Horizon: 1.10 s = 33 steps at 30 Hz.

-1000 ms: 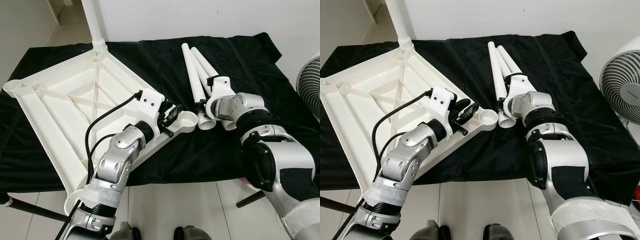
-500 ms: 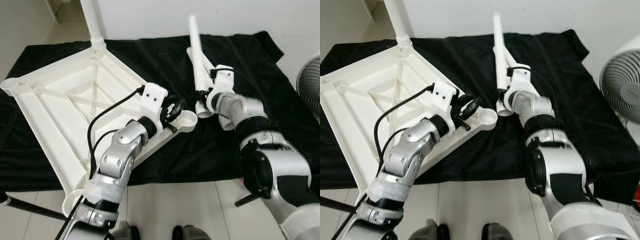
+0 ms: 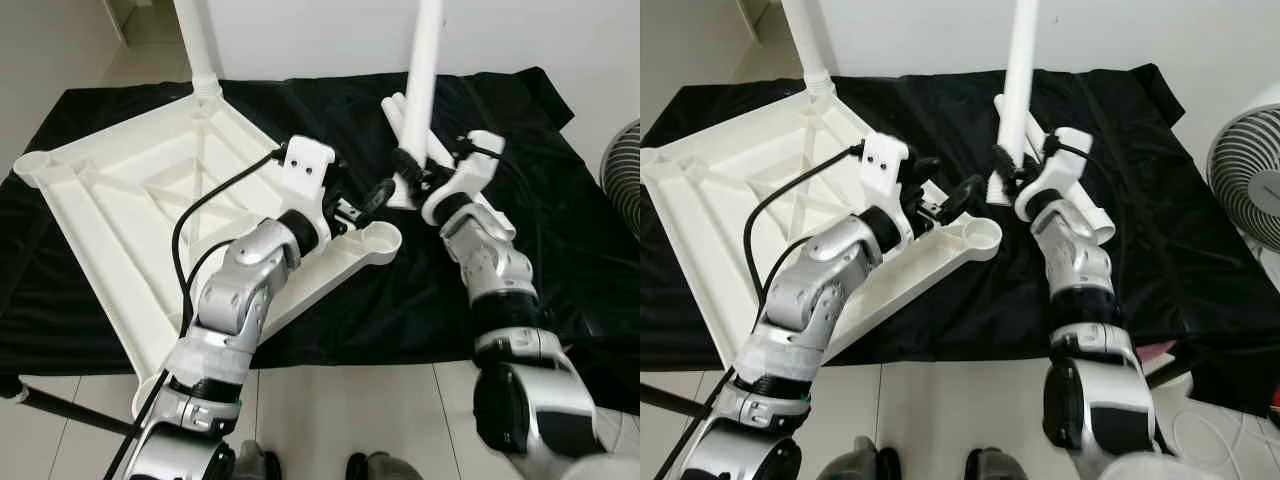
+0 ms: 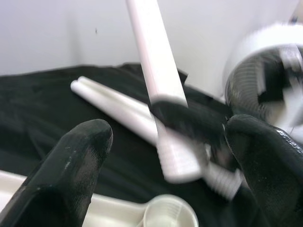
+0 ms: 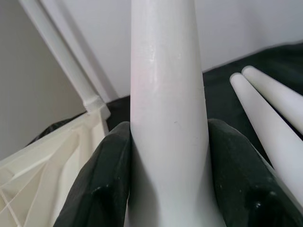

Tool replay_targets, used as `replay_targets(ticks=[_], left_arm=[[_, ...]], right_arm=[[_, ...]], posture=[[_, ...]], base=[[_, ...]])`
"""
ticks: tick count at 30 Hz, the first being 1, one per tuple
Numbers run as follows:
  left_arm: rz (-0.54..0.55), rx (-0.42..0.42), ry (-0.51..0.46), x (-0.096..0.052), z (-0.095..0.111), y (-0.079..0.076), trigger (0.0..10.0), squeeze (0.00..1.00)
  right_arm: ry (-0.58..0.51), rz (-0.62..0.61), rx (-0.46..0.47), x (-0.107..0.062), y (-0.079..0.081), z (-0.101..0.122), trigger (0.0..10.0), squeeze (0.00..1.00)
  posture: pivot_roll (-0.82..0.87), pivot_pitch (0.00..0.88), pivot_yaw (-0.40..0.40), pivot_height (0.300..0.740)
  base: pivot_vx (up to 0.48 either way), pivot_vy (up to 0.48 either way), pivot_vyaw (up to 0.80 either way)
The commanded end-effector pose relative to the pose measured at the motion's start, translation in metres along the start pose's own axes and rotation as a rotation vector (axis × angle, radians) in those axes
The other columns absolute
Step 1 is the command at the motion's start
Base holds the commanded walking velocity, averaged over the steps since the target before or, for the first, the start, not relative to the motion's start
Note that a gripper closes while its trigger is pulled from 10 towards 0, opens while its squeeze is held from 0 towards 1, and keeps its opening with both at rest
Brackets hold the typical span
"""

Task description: Building children table

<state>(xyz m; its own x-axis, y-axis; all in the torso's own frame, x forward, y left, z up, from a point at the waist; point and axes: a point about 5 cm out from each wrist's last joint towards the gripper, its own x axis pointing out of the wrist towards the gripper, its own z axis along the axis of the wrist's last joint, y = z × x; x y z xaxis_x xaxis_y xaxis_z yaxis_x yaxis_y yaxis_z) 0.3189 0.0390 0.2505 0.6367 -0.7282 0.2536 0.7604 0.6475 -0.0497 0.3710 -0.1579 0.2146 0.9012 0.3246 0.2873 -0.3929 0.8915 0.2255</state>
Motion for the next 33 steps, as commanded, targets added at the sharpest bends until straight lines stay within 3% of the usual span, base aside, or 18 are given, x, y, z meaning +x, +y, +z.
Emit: replay_targets(ticks=[1, 8, 9, 11, 12, 18, 33], left_arm=[[0.003, -0.037, -0.002, 0.001, 0.003, 0.004, 10.0, 1.00], [0.021, -0.066, -0.008, 0.001, 0.010, 0.012, 10.0, 1.00], [0.018, -0.097, -0.002, 0.002, 0.011, 0.013, 10.0, 0.76], [0.018, -0.097, -0.002, 0.002, 0.011, 0.013, 10.0, 0.76], [0.012, -0.134, 0.023, 0.004, 0.013, 0.014, 10.0, 0.00], [-0.008, -0.172, 0.090, 0.007, 0.017, 0.016, 10.0, 0.00], [0.000, -0.210, 0.113, 0.021, 0.032, 0.020, 10.0, 0.00]], right_arm=[[-0.051, 0.066, -0.030, -0.003, 0.012, 0.003, 10.0, 0.00], [-0.088, 0.134, -0.075, -0.017, 0.019, 0.005, 10.0, 0.00], [-0.093, 0.157, -0.101, -0.020, 0.020, 0.006, 10.0, 0.00], [-0.093, 0.157, -0.101, -0.020, 0.020, 0.006, 10.0, 0.00], [-0.099, 0.197, -0.142, -0.025, 0.022, 0.008, 10.0, 0.00], [-0.092, 0.301, -0.219, -0.037, 0.029, 0.011, 10.0, 0.00], [-0.023, 0.484, -0.216, -0.058, 0.049, 0.002, 10.0, 0.00]], posture=[[-0.13, 0.094, 0.056, 0.740], [-0.14, 0.091, 0.061, 0.740], [-0.14, 0.092, 0.062, 0.740], [-0.14, 0.092, 0.062, 0.740], [-0.14, 0.092, 0.067, 0.740], [-0.14, 0.092, 0.070, 0.740], [-0.13, 0.090, 0.074, 0.740]], base=[[0.000, 0.000, 0.00], [0.000, 0.000, 0.00], [0.000, 0.000, 0.00], [0.000, 0.000, 0.00], [0.000, 0.000, 0.00], [0.000, 0.000, 0.00], [0.000, 0.000, 0.00]])
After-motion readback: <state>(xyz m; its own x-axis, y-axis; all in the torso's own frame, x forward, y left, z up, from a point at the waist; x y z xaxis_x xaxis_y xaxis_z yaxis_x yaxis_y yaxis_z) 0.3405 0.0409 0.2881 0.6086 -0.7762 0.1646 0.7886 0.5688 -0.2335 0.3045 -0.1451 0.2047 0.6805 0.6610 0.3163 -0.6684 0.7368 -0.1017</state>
